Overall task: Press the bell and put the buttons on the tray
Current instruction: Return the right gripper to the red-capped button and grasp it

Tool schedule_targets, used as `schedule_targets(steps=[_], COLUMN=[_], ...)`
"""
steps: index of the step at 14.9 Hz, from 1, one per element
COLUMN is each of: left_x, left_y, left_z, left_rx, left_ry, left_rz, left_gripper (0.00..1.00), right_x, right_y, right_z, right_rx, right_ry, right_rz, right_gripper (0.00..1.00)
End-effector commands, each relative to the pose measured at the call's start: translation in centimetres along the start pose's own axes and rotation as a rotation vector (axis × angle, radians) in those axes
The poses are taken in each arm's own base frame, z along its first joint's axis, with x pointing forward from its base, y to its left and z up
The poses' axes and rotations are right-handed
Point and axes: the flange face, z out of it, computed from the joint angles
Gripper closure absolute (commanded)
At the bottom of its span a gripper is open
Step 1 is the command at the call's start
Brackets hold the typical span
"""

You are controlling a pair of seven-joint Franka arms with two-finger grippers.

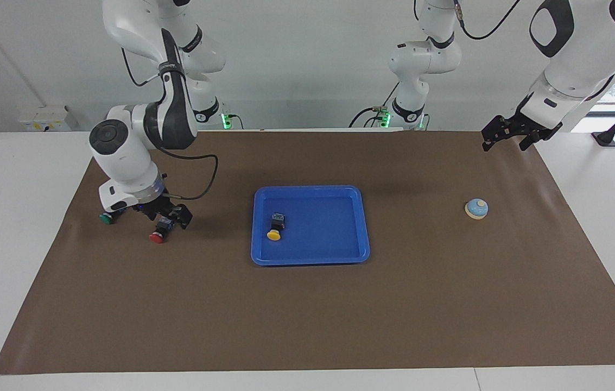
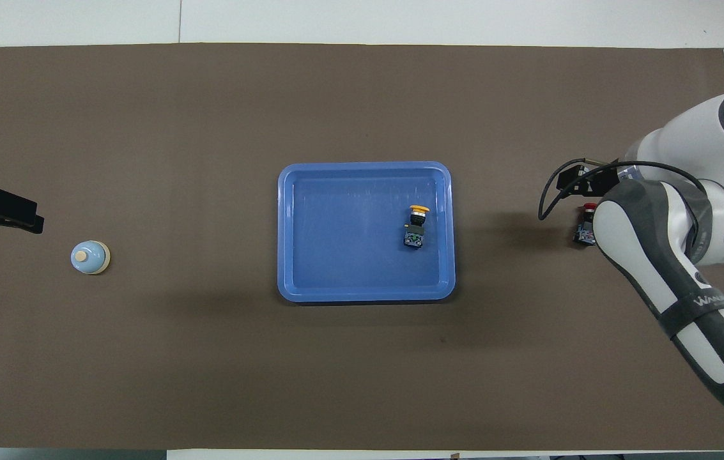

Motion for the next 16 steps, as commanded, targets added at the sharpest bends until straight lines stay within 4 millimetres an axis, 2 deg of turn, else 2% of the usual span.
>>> schedule_targets(steps=[1,4,8,9,11,12,16], left_x=[-0.3,-0.3,-0.3,-0.3,-0.3,-0.3,-0.3], left_y=[0.1,0.1,0.1,0.1,0.1,0.1,0.1], left_z=[-0.1,-0.1,-0.1,-0.1,-0.1,-0.1,-0.1], left_rx=[-0.012,-0.012,-0.012,-0.012,-0.012,-0.012,-0.012], left_ry=[-0.005,-0.007,-0.007,-0.005,-0.005,-0.007,-0.007], left_rz=[-0.010,-0.010,-0.010,-0.010,-0.010,-0.010,-0.010], left_gripper=[0.00,0.00,0.00,0.00,0.00,0.00,0.00], right_x=[-2.6,-4.3,-4.2,-4.2,-4.1,-4.1,-4.0], right_y=[2.7,3.2,3.8,3.8,4.2,4.3,3.9], right_z=[3.0,5.7,7.6,7.6,7.6,7.6,7.3], right_rx=[0.007,0.025,0.031,0.031,0.030,0.030,0.027], right_ry=[0.031,0.086,0.095,0.095,0.095,0.093,0.085], right_rz=[0.012,0.010,0.014,0.013,0.001,0.002,0.004], right_gripper=[0.00,0.00,0.00,0.05,0.77,1.00,1.00])
